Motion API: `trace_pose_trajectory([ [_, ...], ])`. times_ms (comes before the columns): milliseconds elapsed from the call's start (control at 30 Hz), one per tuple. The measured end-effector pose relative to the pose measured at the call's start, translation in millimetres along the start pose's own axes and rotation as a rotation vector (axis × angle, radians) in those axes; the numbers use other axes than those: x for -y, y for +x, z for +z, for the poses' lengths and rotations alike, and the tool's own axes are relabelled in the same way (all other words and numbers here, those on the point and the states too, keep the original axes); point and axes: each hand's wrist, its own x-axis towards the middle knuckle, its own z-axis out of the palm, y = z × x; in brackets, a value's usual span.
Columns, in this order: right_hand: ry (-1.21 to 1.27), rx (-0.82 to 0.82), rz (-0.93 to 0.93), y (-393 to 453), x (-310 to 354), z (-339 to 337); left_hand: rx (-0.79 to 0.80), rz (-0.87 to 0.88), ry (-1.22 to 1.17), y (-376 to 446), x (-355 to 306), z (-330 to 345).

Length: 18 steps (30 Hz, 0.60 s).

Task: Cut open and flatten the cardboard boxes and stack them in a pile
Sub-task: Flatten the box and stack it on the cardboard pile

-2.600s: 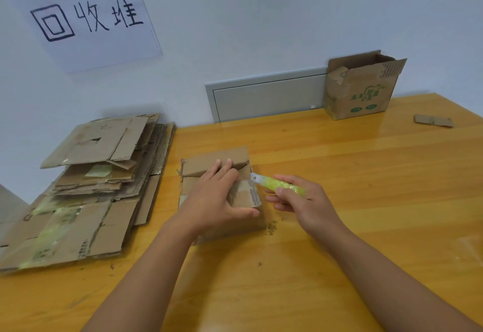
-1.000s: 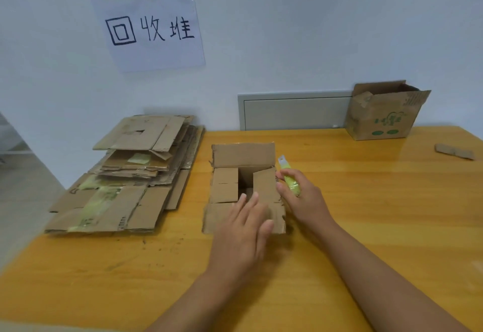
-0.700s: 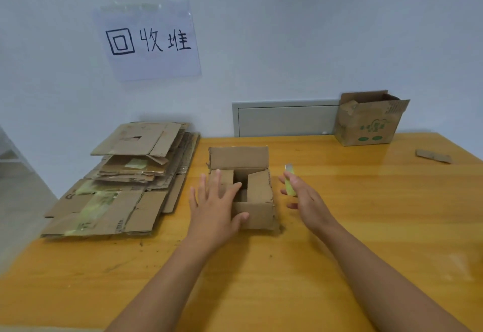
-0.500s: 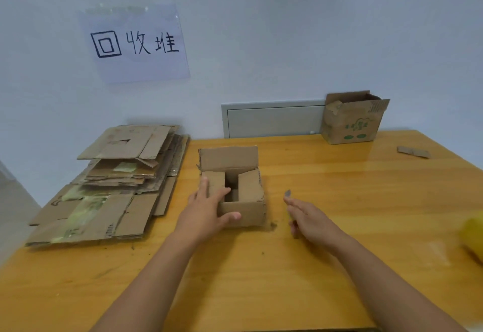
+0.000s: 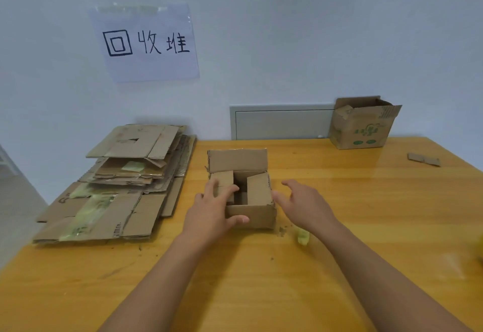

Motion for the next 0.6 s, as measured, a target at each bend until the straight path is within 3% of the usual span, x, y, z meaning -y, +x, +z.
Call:
trace_pose_trajectory([
  [200,-0.033,0.108,0.058,27,50,25,-0.131,0.027,-0.129,-4,4,0],
  [333,-0.03,0.034,0.025,29,56,29,-0.25,0.051,-0.241,-9,10,3],
  [500,0.506,-0.059,-0.057,22,45,31,-0.513,0.208,-0.334,-12,16,0],
  [600,0.839,-0.027,-0.032,17,36,37,-0.53,0.175,-0.424,-14,14,-2],
])
